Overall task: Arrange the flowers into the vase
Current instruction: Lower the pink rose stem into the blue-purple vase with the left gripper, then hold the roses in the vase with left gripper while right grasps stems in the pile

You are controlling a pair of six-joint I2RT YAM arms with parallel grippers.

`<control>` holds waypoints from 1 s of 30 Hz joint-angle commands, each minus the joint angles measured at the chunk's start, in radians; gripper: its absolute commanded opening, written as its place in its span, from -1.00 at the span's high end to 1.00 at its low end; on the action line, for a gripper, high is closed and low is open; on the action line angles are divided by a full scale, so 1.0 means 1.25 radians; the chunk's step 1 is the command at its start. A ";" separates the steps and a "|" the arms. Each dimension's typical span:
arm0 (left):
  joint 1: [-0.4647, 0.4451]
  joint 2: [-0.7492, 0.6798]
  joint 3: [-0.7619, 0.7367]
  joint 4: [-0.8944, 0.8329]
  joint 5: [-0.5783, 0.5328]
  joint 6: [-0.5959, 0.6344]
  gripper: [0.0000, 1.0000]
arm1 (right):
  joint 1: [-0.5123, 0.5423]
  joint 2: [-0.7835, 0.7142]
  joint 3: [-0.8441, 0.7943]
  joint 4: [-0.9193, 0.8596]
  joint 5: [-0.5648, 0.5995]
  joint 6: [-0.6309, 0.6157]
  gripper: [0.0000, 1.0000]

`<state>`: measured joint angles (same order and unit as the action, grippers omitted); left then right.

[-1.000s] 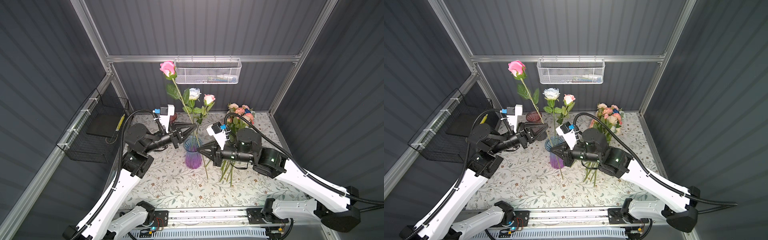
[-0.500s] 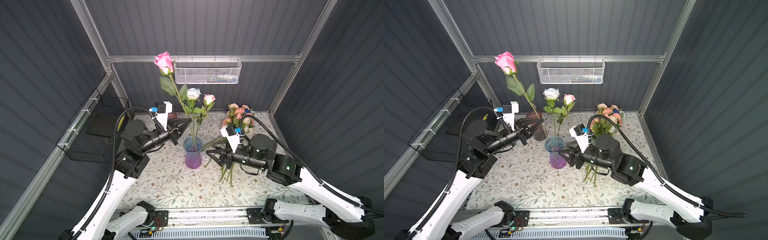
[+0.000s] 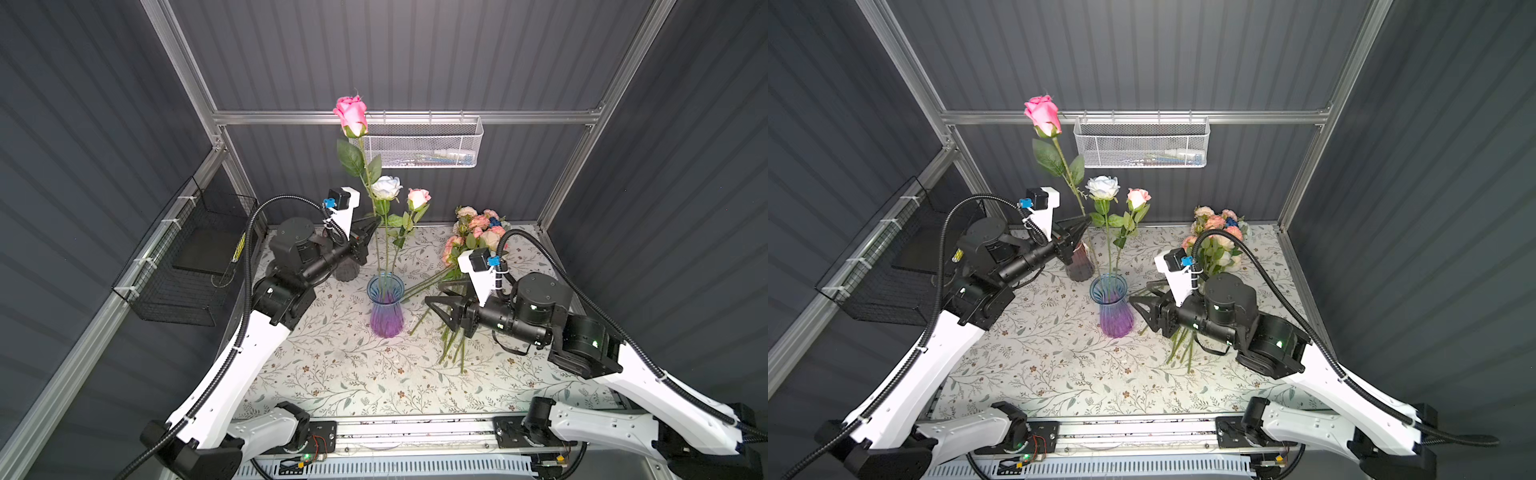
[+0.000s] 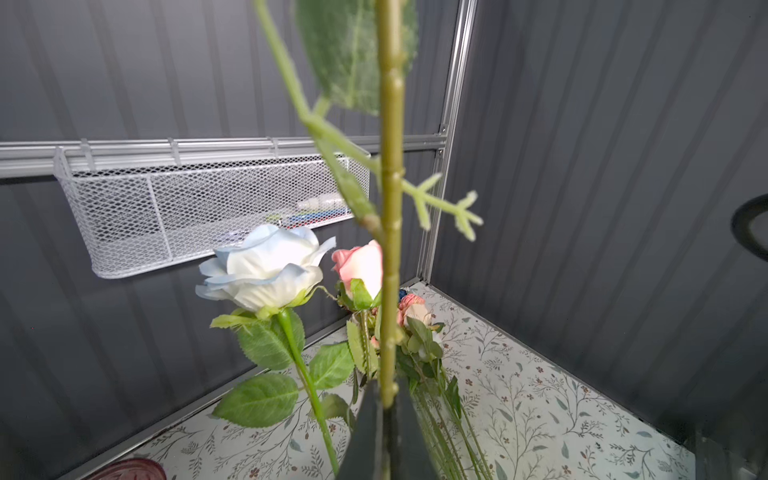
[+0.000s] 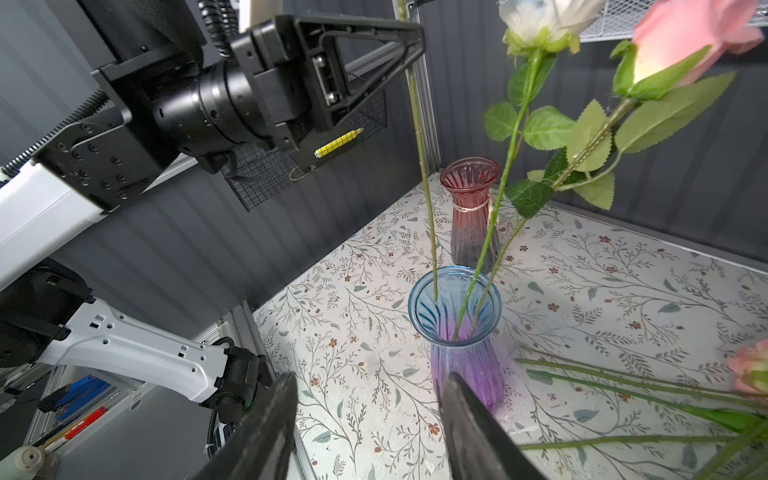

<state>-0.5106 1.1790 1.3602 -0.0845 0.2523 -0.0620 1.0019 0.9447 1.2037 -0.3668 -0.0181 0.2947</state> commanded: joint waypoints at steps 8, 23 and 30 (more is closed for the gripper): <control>0.004 -0.001 -0.133 0.090 -0.048 -0.035 1.00 | 0.000 -0.023 -0.029 -0.008 0.028 0.001 -0.17; 0.004 -0.120 -0.282 0.064 -0.172 -0.161 -0.61 | -0.012 -0.018 -0.073 0.019 0.044 0.023 -0.26; 0.004 -0.195 -0.265 0.031 -0.196 -0.211 -0.99 | -0.052 -0.035 -0.145 0.024 0.037 0.069 -0.29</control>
<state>-0.5106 0.9699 1.0145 -0.0177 0.0399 -0.2852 0.9634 0.9154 1.0649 -0.3489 0.0261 0.3401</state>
